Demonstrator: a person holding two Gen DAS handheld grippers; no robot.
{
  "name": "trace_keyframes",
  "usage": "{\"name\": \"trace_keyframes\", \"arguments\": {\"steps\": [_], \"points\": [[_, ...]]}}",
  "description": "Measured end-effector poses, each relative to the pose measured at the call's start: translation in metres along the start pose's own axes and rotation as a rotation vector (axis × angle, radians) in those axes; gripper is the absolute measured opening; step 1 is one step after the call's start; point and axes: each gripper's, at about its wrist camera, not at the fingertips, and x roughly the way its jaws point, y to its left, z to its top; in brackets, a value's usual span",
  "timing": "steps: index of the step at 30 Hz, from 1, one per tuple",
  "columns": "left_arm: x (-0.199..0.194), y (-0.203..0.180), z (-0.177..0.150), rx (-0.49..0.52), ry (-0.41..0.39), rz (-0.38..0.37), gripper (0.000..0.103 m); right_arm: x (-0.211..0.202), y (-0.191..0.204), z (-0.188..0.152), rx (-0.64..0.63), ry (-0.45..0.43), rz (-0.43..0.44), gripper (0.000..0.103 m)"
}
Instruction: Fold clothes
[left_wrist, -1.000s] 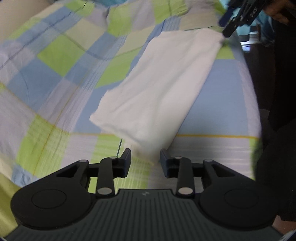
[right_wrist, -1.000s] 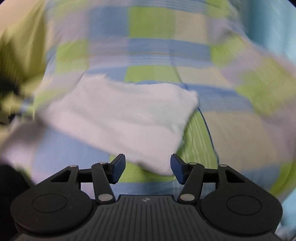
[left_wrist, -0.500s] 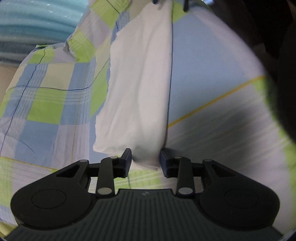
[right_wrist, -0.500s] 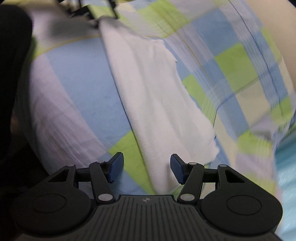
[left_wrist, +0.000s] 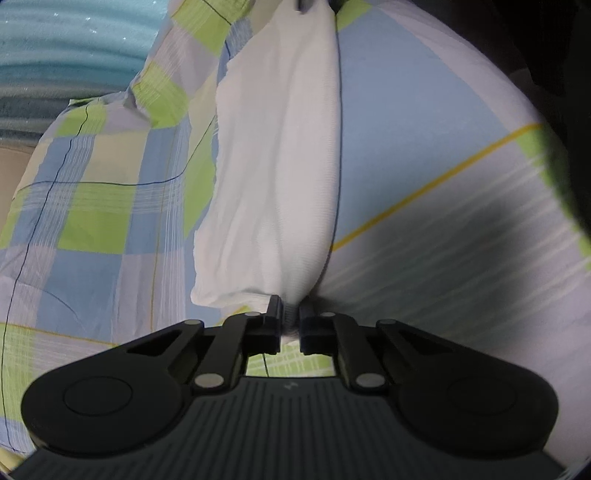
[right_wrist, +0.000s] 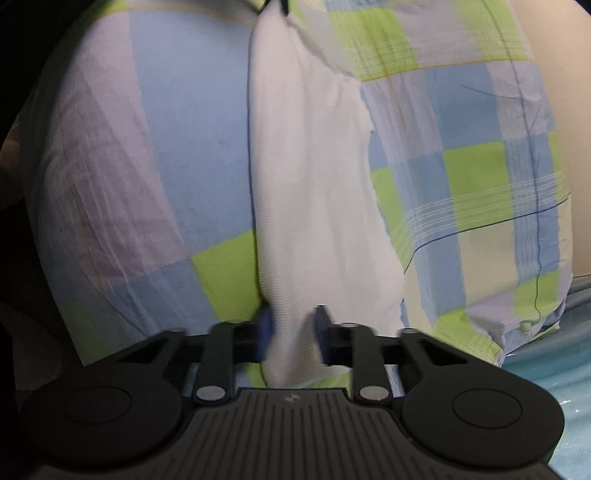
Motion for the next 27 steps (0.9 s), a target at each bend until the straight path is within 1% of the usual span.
{"name": "trace_keyframes", "arguments": {"steps": [1, 2, 5, 7, 12, 16, 20, 24, 27], "points": [[0.000, 0.002, -0.001, -0.004, 0.002, 0.000, 0.007, 0.001, -0.001, -0.001, 0.011, 0.003, 0.004, 0.006], [0.000, 0.004, -0.002, -0.008, 0.004, 0.003, 0.006, 0.002, -0.004, -0.001, 0.042, 0.009, 0.012, 0.004], [-0.003, 0.009, -0.007, -0.023, 0.013, 0.004, 0.006, 0.000, -0.019, 0.002, 0.159, 0.040, 0.061, 0.003], [-0.008, 0.011, -0.012, -0.026, 0.017, 0.007, 0.006, -0.010, -0.025, 0.005, 0.200, 0.041, 0.085, 0.003], [-0.025, 0.016, -0.028, -0.042, 0.026, 0.012, 0.006, -0.050, -0.015, 0.014, 0.214, -0.003, 0.129, 0.002], [-0.036, 0.011, -0.042, -0.045, 0.054, 0.004, 0.006, -0.070, -0.006, 0.030, 0.246, -0.033, 0.168, 0.002], [-0.045, 0.003, -0.055, -0.064, 0.076, -0.007, 0.006, -0.075, 0.004, 0.042, 0.262, -0.045, 0.203, 0.002], [-0.041, -0.004, -0.056, -0.089, 0.079, -0.018, 0.007, -0.073, 0.008, 0.044, 0.291, -0.035, 0.232, 0.003], [-0.041, -0.006, -0.054, -0.095, 0.081, -0.038, 0.011, -0.078, 0.004, 0.040, 0.324, -0.034, 0.263, 0.006]]}}
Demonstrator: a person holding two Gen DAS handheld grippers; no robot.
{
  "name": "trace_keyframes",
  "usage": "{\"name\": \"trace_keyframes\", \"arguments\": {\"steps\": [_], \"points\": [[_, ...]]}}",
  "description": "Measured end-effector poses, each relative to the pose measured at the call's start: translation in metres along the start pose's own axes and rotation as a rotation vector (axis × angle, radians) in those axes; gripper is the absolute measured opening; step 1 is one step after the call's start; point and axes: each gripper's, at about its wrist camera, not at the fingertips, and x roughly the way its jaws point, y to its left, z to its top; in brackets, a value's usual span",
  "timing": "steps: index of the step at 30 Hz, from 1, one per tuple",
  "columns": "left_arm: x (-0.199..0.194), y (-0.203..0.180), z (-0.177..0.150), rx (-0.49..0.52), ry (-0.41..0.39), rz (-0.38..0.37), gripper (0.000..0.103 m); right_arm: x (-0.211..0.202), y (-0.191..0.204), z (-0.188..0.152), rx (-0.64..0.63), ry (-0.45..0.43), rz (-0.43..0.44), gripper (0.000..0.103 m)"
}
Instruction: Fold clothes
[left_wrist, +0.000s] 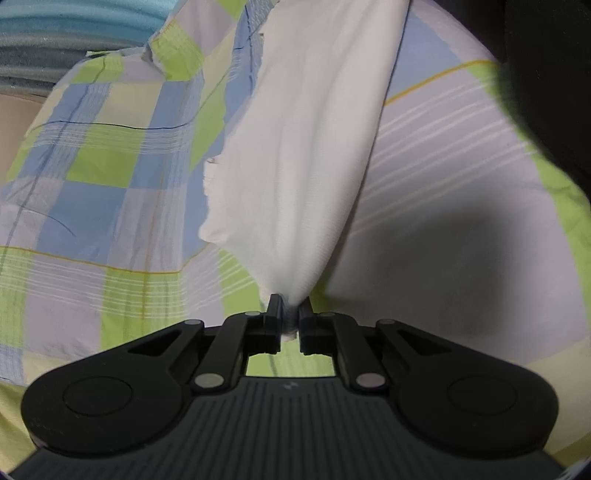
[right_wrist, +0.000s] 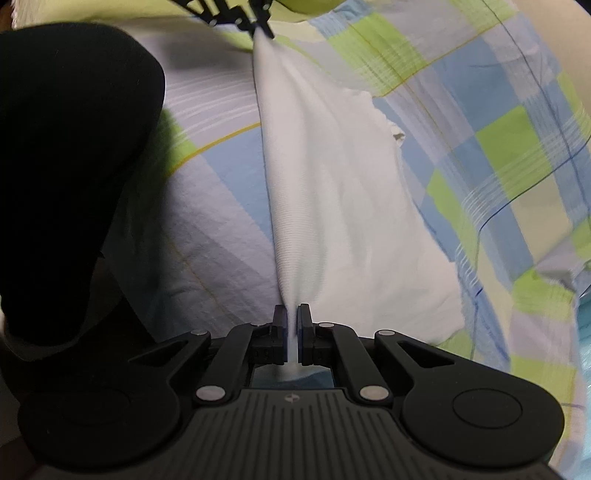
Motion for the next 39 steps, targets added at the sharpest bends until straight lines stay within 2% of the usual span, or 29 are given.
{"name": "trace_keyframes", "arguments": {"steps": [2, 3, 6, 9, 11, 13, 15, 17, 20, 23, 26, 29, 32, 33, 34, 35, 37, 39], "points": [[-0.003, 0.001, -0.004, 0.001, 0.007, -0.013, 0.014, -0.008, -0.003, -0.004, 0.016, 0.006, 0.013, 0.019], [-0.006, 0.004, -0.009, -0.017, 0.008, -0.024, 0.015, -0.010, -0.008, -0.006, 0.027, 0.006, 0.018, 0.023], [-0.013, 0.023, -0.030, -0.170, 0.047, -0.058, 0.016, -0.021, -0.019, -0.015, 0.084, 0.018, 0.017, 0.024], [-0.018, 0.055, -0.049, -0.397, 0.069, -0.078, 0.016, -0.027, -0.041, -0.023, 0.191, 0.028, 0.009, 0.024], [-0.014, 0.081, -0.057, -0.582, 0.067, -0.102, 0.018, -0.028, -0.064, -0.027, 0.311, 0.009, 0.021, 0.027], [-0.006, 0.107, -0.058, -0.753, 0.043, -0.129, 0.025, -0.027, -0.089, -0.026, 0.421, -0.022, 0.021, 0.031], [0.008, 0.129, -0.052, -0.880, 0.009, -0.160, 0.025, -0.023, -0.112, -0.028, 0.514, -0.058, 0.021, 0.034], [0.027, 0.146, -0.042, -0.962, -0.023, -0.183, 0.025, -0.014, -0.132, -0.032, 0.588, -0.079, 0.020, 0.035], [0.058, 0.160, -0.024, -1.006, -0.039, -0.216, 0.025, 0.007, -0.163, -0.043, 0.695, -0.079, 0.016, 0.038], [0.086, 0.164, -0.015, -1.039, -0.020, -0.245, 0.025, 0.028, -0.188, -0.058, 0.803, -0.072, 0.024, 0.040], [0.109, 0.164, -0.012, -1.062, 0.021, -0.249, 0.024, 0.040, -0.204, -0.073, 0.908, -0.104, 0.064, 0.040], [0.126, 0.166, -0.014, -1.099, 0.015, -0.274, 0.023, 0.052, -0.216, -0.081, 0.994, -0.144, 0.114, 0.040], [0.131, 0.167, -0.012, -1.089, 0.003, -0.285, 0.013, 0.062, -0.216, -0.083, 1.037, -0.167, 0.171, 0.040], [0.131, 0.167, -0.009, -1.076, 0.001, -0.282, 0.002, 0.064, -0.216, -0.083, 1.053, -0.182, 0.196, 0.040], [0.131, 0.168, -0.007, -1.063, -0.001, -0.279, 0.002, 0.066, -0.216, -0.083, 1.061, -0.194, 0.211, 0.035], [0.129, 0.167, -0.004, -1.037, -0.007, -0.268, 0.002, 0.068, -0.215, -0.082, 1.066, -0.203, 0.221, 0.008], [0.124, 0.168, 0.000, -1.000, -0.031, -0.230, 0.001, 0.068, -0.213, -0.079, 1.063, -0.204, 0.211, 0.003], [0.122, 0.174, -0.002, -1.017, -0.048, -0.196, 0.001, 0.064, -0.216, -0.078, 1.052, -0.216, 0.157, 0.003]]}}
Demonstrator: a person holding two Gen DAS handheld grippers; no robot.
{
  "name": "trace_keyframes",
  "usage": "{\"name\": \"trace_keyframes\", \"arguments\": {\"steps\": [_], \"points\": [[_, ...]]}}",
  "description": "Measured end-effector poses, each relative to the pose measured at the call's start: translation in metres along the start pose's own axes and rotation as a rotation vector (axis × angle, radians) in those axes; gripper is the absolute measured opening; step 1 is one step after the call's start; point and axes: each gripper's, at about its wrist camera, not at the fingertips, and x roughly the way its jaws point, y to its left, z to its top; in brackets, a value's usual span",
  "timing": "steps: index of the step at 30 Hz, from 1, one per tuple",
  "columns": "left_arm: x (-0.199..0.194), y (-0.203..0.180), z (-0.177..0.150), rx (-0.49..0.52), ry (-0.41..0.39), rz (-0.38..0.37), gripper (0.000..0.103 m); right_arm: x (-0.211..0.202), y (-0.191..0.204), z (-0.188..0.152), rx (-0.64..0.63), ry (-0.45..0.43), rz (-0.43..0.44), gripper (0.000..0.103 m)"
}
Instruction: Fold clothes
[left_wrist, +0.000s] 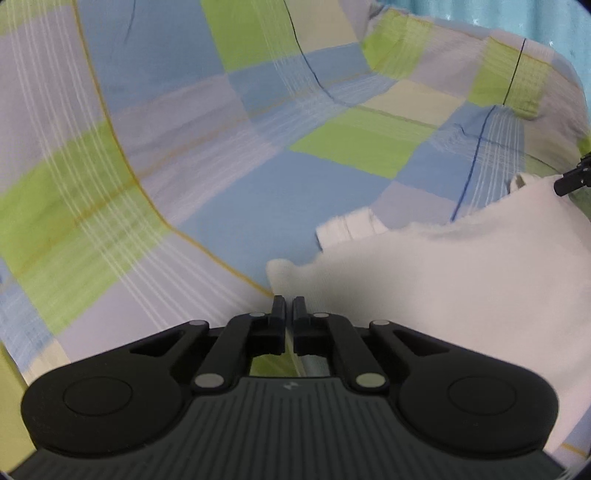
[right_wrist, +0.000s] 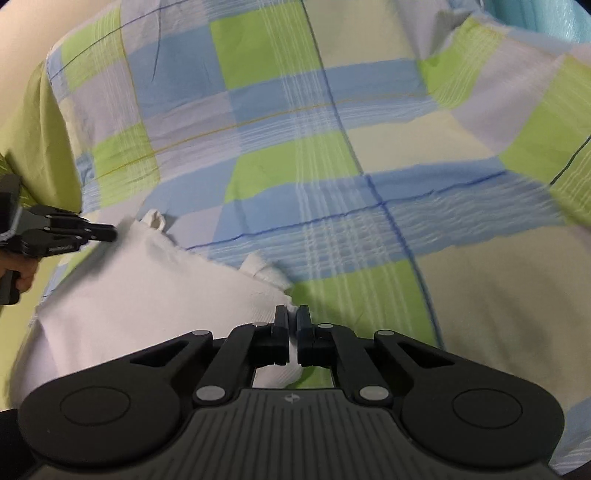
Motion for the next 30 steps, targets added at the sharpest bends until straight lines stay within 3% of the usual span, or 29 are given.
{"name": "trace_keyframes", "arguments": {"steps": [3, 6, 8, 13, 16, 20, 24, 30], "points": [[0.003, 0.009, 0.002, -0.021, -0.007, 0.016, 0.001, -0.003, -0.003, 0.005, -0.003, -0.034, -0.037, 0.003], [0.018, 0.006, -0.003, 0.008, 0.047, 0.022, 0.002, 0.008, -0.005, 0.003, -0.016, 0.005, -0.053, 0.004], [0.024, 0.003, -0.008, 0.016, 0.062, 0.027, 0.002, 0.012, -0.006, -0.001, -0.013, 0.034, -0.057, 0.019], [0.006, 0.001, -0.003, 0.080, 0.070, 0.069, 0.009, -0.022, 0.012, -0.009, -0.091, -0.009, -0.120, 0.029], [-0.016, 0.000, 0.005, 0.136, 0.048, 0.093, 0.011, -0.049, 0.046, -0.024, -0.261, -0.027, -0.176, 0.034], [-0.043, -0.018, 0.022, 0.226, 0.006, 0.071, 0.014, -0.070, 0.119, -0.081, -0.633, -0.026, -0.225, 0.036], [-0.053, -0.059, 0.039, 0.372, -0.025, -0.030, 0.021, -0.053, 0.177, -0.151, -0.962, 0.007, -0.229, 0.036], [-0.051, -0.132, 0.055, 0.731, -0.025, -0.231, 0.028, -0.003, 0.206, -0.192, -1.153, 0.046, -0.331, 0.036]]}}
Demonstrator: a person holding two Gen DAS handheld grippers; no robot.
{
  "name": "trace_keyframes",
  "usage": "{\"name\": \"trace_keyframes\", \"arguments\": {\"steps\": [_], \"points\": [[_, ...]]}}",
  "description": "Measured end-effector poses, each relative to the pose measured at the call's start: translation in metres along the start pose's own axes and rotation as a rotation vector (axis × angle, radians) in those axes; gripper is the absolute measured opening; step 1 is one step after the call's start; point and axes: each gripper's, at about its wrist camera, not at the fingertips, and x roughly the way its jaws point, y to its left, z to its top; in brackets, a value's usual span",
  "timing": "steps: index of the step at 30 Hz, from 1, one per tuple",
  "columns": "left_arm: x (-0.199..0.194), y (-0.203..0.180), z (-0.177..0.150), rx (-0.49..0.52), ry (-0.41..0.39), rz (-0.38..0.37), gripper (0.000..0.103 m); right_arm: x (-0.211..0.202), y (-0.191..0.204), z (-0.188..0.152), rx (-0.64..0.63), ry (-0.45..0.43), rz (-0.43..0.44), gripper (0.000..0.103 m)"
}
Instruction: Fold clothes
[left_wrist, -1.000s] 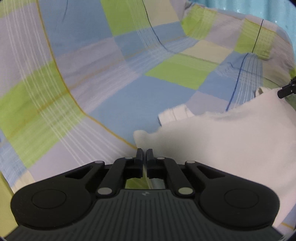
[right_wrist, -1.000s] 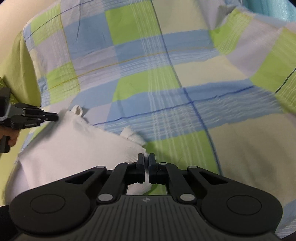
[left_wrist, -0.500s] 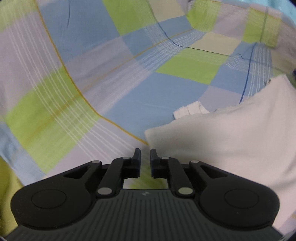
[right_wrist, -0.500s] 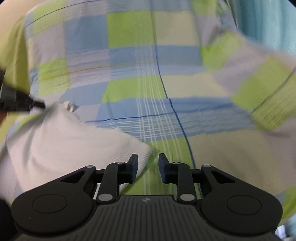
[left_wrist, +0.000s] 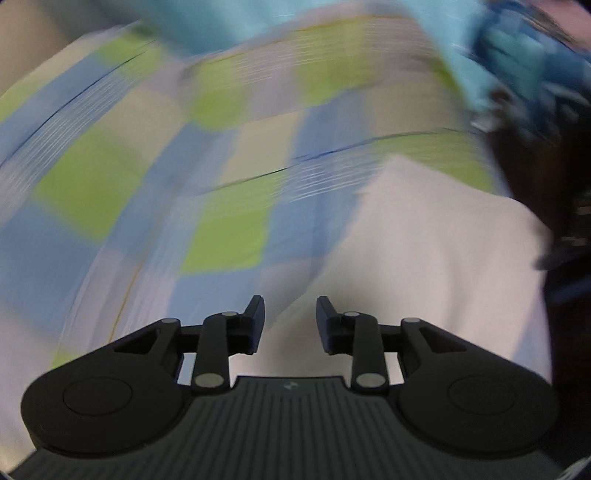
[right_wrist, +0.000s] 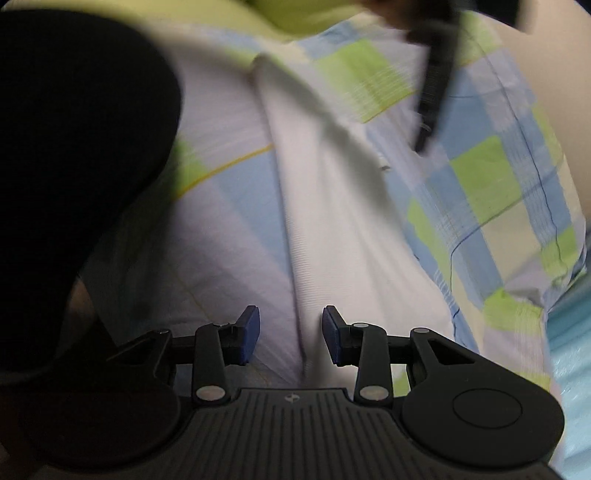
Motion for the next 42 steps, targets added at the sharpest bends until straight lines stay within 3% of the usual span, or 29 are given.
{"name": "trace_keyframes", "arguments": {"steps": [4, 9, 19, 24, 29, 35, 38, 39, 40, 42], "points": [[0.016, -0.012, 0.028, 0.184, -0.011, -0.150, 0.030, 0.007, -0.002, -0.002, -0.010, -0.010, -0.042, 0.048], [0.048, -0.007, 0.064, 0.276, -0.006, -0.331, 0.030, 0.001, -0.001, -0.008, -0.019, -0.036, -0.055, 0.037], [0.130, 0.017, 0.127, 0.253, 0.062, -0.560, 0.033, 0.008, -0.014, -0.004, -0.007, -0.073, -0.069, 0.039], [0.160, 0.015, 0.138, 0.337, 0.153, -0.596, 0.040, 0.010, -0.016, -0.007, 0.015, -0.084, -0.062, 0.039], [0.184, 0.012, 0.141, 0.359, 0.278, -0.681, 0.041, 0.013, -0.022, -0.005, 0.027, -0.090, -0.050, 0.039], [0.197, 0.009, 0.143, 0.360, 0.323, -0.713, 0.045, 0.014, -0.025, -0.005, 0.035, -0.092, -0.044, 0.039], [0.195, 0.008, 0.142, 0.348, 0.321, -0.714, 0.034, 0.014, -0.024, -0.005, 0.016, -0.096, -0.030, 0.033], [0.193, 0.008, 0.142, 0.345, 0.315, -0.716, 0.025, 0.013, -0.025, -0.005, 0.014, -0.095, -0.019, 0.031], [0.190, 0.008, 0.141, 0.342, 0.307, -0.717, 0.016, 0.012, -0.024, -0.005, 0.010, -0.093, -0.009, 0.027], [0.185, 0.008, 0.139, 0.334, 0.292, -0.703, 0.011, 0.012, -0.024, -0.005, 0.006, -0.087, 0.013, 0.013]]}}
